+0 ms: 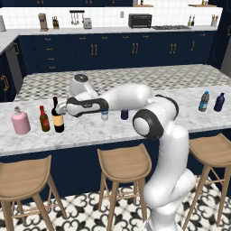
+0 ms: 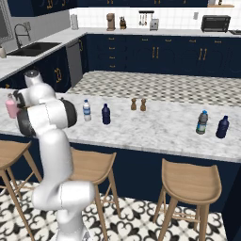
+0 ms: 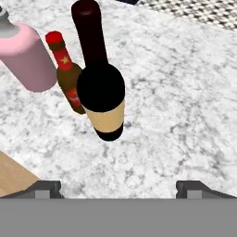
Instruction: Move the plastic bottles in the middle to the plastics group, and the glass bottles in the middle to the glass group.
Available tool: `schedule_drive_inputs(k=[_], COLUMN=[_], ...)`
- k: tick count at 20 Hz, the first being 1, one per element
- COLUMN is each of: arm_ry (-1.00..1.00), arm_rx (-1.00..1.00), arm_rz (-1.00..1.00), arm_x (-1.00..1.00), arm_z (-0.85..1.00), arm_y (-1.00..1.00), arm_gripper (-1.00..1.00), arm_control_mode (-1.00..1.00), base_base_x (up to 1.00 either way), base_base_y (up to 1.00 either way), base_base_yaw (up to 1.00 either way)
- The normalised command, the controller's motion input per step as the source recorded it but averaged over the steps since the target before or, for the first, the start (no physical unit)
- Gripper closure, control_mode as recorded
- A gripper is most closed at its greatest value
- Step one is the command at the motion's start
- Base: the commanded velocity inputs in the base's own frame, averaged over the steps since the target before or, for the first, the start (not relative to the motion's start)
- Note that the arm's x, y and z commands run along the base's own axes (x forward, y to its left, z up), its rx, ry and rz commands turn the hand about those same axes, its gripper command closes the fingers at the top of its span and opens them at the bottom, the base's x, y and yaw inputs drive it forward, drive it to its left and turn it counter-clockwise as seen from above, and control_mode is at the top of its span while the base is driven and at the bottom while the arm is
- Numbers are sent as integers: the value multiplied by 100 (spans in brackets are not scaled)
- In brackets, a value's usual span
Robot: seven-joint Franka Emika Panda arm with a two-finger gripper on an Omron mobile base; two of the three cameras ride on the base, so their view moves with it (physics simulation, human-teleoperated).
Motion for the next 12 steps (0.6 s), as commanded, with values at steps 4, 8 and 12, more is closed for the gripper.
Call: schedule_drive_inputs(k=[4,8,12], arm_ry=[0,0,0], arm_rx=[5,1,0], arm_rz=[-2,-5,-7], arm_x=[-16,-4,0], arm_z=[34,28,25], arm_y=[-83,-92,-91], arm_gripper=[-100,-100,-100], arm_control_mode=[-100,-100,-100], base_base_x=[0,0,0], base_base_y=[0,0,0], base_base_yaw=[0,0,0])
